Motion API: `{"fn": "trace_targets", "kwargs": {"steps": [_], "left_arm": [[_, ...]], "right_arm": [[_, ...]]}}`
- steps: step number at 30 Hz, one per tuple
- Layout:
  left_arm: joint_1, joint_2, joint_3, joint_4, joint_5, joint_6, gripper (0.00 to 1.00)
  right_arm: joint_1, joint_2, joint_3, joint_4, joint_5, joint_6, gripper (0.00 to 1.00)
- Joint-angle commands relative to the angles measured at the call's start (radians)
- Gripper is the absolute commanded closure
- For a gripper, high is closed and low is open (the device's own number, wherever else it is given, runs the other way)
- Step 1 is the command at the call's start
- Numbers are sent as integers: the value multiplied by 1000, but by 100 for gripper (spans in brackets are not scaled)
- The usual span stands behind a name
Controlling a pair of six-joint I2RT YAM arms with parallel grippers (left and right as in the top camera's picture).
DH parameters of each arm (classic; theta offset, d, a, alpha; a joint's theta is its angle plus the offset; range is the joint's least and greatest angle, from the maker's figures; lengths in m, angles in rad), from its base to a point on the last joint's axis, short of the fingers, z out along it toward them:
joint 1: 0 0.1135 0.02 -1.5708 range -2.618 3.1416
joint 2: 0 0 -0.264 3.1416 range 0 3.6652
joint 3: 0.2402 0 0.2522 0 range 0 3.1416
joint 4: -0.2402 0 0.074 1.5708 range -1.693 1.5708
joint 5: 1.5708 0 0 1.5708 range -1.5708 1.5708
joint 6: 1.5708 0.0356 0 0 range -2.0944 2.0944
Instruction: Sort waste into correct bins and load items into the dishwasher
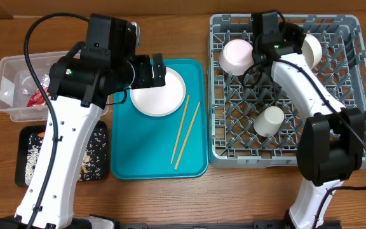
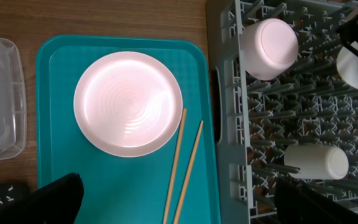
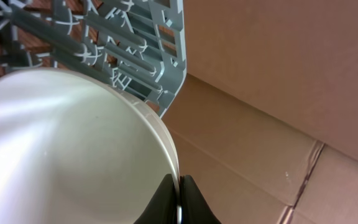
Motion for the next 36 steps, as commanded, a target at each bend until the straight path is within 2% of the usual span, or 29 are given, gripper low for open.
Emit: {"fn": "trace_targets", "kwargs": {"steps": [1,4,10,21,24,28,31,36], "left_arm": [[5,-11,18,1,-10,11,0],[5,-11,18,1,-10,11,0],[5,-11,18,1,-10,11,0],[5,-11,18,1,-10,11,0],[5,-11,18,1,-10,11,0],[5,-11,18,1,-10,11,0],[5,-11,18,1,-10,11,0],[5,-11,18,1,-10,11,0]], "right_arm": [[35,3,0,-8,17,14,96],[57,3,0,-56,37,37,96],[69,3,0,-200,47,209,96],[69,3,0,-281,47,376,96],[71,3,0,-293,44,380,95],[83,3,0,-328,43,423,87],[96,3,0,-369,7,428,86],[109,3,0,-399,-27,477,78]]}}
